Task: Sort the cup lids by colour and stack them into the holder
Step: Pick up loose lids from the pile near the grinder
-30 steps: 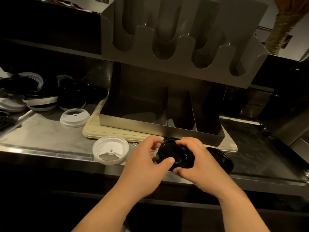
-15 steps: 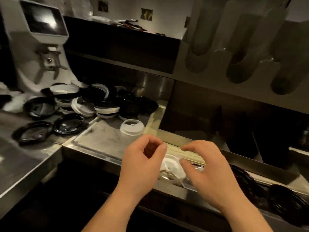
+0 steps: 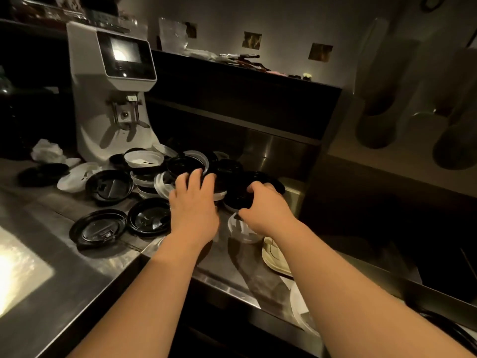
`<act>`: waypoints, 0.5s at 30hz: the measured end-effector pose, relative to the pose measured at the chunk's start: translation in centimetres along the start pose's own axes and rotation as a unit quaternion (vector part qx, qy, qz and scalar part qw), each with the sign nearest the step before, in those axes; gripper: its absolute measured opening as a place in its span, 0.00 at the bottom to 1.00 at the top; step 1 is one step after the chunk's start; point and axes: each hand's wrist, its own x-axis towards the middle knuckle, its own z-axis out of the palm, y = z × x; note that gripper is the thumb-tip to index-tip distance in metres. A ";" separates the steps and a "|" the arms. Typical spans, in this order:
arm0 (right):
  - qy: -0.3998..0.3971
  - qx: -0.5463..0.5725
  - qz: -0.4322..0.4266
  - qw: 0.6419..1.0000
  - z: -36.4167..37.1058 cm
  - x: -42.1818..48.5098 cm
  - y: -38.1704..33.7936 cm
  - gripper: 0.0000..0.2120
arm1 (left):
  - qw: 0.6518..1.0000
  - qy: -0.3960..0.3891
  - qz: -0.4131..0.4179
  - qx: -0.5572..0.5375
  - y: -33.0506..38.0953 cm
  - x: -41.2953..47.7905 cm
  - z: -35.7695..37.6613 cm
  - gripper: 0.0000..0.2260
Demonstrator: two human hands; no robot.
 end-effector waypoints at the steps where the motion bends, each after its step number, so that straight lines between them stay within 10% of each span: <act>1: 0.003 -0.002 0.016 1.000 0.4 1.1 -0.3 0.33 | 0.999 -0.021 0.012 0.024 -0.1 0.7 0.2 0.33; 7: 0.009 0.011 0.084 0.996 1.9 5.3 -0.9 0.27 | 0.999 0.013 0.033 0.013 -1.7 2.3 1.2 0.21; 15: 0.041 0.033 0.108 0.993 2.4 5.5 0.0 0.16 | 0.920 0.119 -0.067 -0.367 -1.5 0.4 0.0 0.11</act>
